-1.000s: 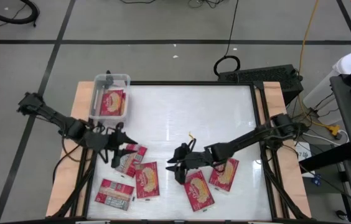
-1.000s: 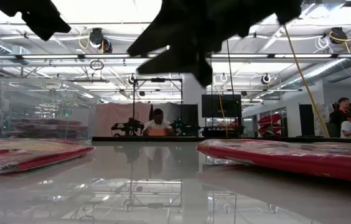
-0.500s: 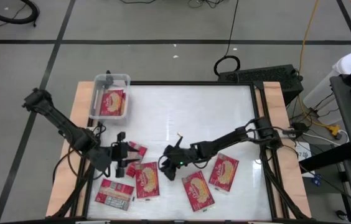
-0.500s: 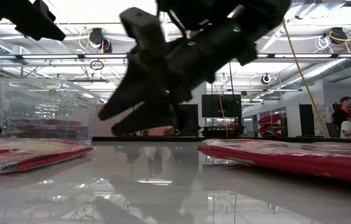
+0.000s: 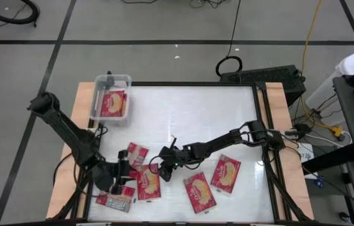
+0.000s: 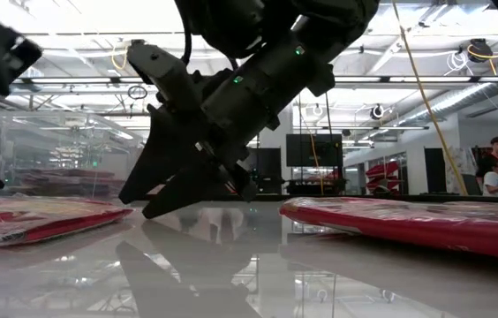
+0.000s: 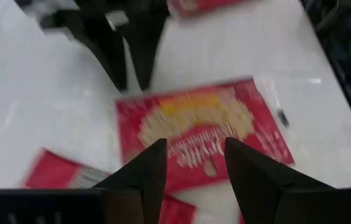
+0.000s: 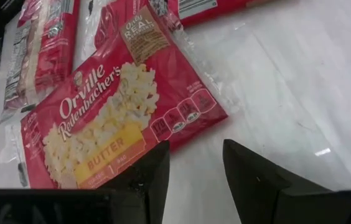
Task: Sort popcorn bags into baskets
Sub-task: Stack the red popcorn pack into the bin
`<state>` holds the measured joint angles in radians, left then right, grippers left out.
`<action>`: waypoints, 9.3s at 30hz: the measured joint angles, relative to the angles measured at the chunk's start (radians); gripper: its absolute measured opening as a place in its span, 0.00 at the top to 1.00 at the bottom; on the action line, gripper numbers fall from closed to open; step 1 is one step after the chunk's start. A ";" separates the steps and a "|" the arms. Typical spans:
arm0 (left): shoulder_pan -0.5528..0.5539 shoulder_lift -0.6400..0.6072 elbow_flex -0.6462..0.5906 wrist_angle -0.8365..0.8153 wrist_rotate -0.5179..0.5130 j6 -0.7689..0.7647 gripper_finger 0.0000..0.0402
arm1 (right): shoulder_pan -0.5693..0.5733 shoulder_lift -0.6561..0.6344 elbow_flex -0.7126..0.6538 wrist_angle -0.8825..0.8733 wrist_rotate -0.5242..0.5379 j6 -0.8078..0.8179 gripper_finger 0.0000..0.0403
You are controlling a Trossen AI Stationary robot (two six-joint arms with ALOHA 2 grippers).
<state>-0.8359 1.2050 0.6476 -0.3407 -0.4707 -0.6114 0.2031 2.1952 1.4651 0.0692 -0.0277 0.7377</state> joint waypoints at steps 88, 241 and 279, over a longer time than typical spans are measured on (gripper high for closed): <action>0.215 -0.040 0.000 0.507 -0.267 0.367 0.31 | 0.174 -0.594 -0.643 0.853 0.521 -0.840 0.99; 0.259 -0.309 0.000 -0.281 0.200 0.107 0.75 | 0.074 -0.564 -0.754 0.613 0.442 -0.510 0.57; -0.101 0.346 0.004 -0.232 -0.061 -0.064 0.71 | 0.071 -0.565 -0.754 0.615 0.442 -0.522 0.57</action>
<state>-0.9367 1.5509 0.6514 -0.5730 -0.5316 -0.6752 0.2743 1.6302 0.7113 0.6844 0.4145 0.2153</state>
